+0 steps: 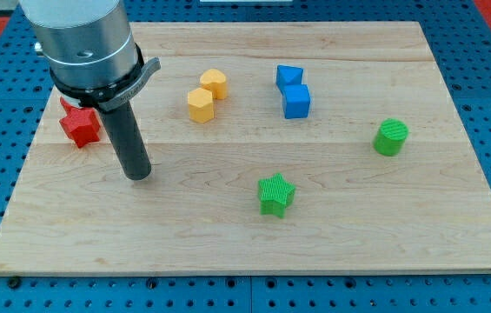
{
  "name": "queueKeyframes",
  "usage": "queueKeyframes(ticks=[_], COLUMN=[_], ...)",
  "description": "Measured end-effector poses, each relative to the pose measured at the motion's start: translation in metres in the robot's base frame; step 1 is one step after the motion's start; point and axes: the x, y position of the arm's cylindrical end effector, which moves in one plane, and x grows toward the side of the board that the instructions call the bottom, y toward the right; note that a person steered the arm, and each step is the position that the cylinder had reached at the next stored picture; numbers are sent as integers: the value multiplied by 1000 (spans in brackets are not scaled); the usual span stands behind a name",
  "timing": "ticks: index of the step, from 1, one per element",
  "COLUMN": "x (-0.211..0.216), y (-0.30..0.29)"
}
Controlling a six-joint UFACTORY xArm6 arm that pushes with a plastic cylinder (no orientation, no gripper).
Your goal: Slightly push the cube close to the triangle
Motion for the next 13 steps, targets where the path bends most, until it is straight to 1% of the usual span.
queueKeyframes(ticks=[2, 5, 6, 8, 9, 11, 13], x=[-3, -9, -11, -11, -14, -51, -93], y=[9, 47, 50, 73, 100, 173, 187])
